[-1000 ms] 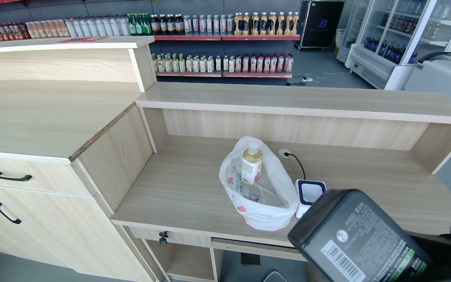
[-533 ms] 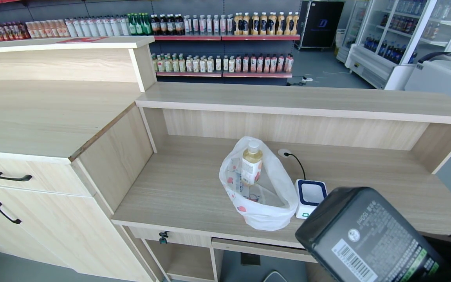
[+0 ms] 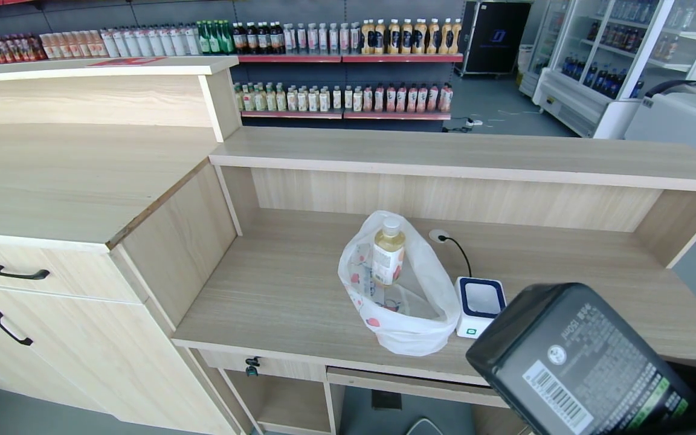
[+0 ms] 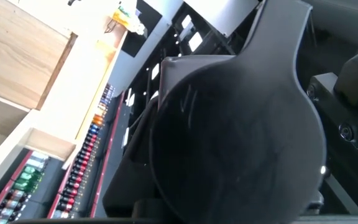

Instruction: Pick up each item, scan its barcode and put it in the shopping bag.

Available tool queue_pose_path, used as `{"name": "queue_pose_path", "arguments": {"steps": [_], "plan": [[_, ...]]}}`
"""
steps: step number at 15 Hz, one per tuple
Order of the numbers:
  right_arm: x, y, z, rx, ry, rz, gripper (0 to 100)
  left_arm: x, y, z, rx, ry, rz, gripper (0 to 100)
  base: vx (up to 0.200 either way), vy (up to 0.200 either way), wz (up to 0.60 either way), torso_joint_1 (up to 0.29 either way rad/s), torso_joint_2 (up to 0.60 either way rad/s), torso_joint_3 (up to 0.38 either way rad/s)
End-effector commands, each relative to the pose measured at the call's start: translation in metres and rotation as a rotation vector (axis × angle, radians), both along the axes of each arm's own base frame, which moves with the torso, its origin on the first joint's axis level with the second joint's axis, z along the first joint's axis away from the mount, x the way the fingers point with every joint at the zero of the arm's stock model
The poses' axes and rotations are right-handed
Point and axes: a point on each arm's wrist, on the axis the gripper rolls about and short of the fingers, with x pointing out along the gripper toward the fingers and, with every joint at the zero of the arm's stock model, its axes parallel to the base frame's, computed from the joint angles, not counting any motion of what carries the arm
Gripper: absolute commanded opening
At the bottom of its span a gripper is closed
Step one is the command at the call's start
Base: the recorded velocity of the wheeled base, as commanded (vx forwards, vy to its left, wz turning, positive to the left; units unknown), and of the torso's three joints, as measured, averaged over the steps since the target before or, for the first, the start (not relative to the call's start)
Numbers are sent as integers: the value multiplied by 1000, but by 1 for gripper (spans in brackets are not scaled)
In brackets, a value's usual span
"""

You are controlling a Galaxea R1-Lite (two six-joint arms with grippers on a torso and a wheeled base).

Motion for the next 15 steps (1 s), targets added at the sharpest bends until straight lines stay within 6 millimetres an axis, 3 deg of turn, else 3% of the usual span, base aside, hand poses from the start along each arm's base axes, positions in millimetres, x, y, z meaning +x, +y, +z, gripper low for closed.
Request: {"name": "queue_pose_path", "arguments": {"steps": [1, 3, 5, 7, 9, 12, 15], "plan": [[1, -5, 2, 5, 2, -30, 0, 0, 0, 0, 0, 1, 0, 100, 0, 0, 0, 0, 0, 0], [11, -29, 0, -8, 186, -204, 0, 0, 0, 0, 0, 1, 0, 100, 0, 0, 0, 0, 0, 0], [23, -57, -15, -30, 540, -419, 0, 0, 0, 0, 0, 1, 0, 100, 0, 0, 0, 0, 0, 0], [29, -100, -5, 117, 734, -671, 0, 0, 0, 0, 0, 1, 0, 100, 0, 0, 0, 0, 0, 0], [18, -130, -1, 326, 955, -875, 0, 0, 0, 0, 0, 1, 0, 100, 0, 0, 0, 0, 0, 0], [14, -135, -10, 459, 1241, -889, 0, 0, 0, 0, 0, 1, 0, 100, 0, 0, 0, 0, 0, 0], [17, -140, -10, 549, 1375, -888, 0, 0, 0, 0, 0, 1, 0, 100, 0, 0, 0, 0, 0, 0]]}}
